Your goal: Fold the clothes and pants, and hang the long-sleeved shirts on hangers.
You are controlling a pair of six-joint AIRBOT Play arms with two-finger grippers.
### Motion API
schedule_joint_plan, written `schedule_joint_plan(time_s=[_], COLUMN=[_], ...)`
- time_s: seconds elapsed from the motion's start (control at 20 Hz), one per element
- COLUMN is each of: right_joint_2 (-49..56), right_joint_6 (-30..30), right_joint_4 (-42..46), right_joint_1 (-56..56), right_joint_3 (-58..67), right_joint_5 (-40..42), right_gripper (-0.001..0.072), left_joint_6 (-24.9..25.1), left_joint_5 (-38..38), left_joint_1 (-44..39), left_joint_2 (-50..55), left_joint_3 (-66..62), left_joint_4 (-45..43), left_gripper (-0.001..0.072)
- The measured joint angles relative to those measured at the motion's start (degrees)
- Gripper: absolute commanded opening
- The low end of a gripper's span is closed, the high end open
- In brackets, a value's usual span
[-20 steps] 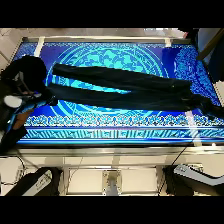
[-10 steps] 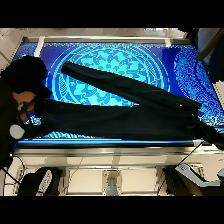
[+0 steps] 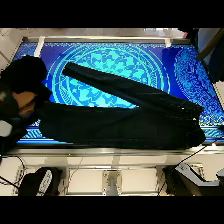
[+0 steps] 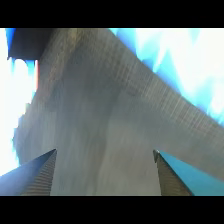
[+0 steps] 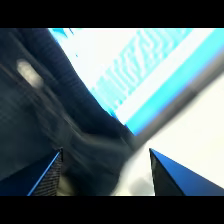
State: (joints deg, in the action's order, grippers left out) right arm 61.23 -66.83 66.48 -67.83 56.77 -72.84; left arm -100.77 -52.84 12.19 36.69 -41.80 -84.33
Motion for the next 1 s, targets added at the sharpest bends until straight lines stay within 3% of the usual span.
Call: schedule_joint_plan(time_s=[0.25, 0.5, 0.55, 0.65, 1.0], right_joint_2=[0.17, 0.24, 0.24, 0.24, 0.24], right_joint_6=[1.53, 2.27, 2.34, 2.4, 2.49], right_joint_4=[-15.89, -18.45, -18.62, -18.84, -19.15], right_joint_1=[8.61, 22.16, 24.33, 28.09, 33.42], right_joint_3=[4.85, 5.84, 5.9, 6.01, 6.05], right_joint_5=[1.4, 2.97, 3.06, 3.26, 3.58], right_gripper=[0.0591, 0.0591, 0.0591, 0.059, 0.0591], left_joint_6=[1.4, 2.75, 1.73, 0.63, -0.7], left_joint_5=[1.77, -0.11, -0.37, -0.63, 7.5], left_joint_1=[-0.79, -3.74, -3.98, -4.2, -4.83], left_joint_2=[22.82, 54.23, 59.8, 68.48, 81.55], left_joint_3=[-21.22, -47.19, -51.63, -58.16, -65.42], left_joint_4=[4.55, 16.22, 18.32, 21.68, 26.38], left_gripper=[0.0703, 0.0696, 0.0628, 0.0614, 0.0603])
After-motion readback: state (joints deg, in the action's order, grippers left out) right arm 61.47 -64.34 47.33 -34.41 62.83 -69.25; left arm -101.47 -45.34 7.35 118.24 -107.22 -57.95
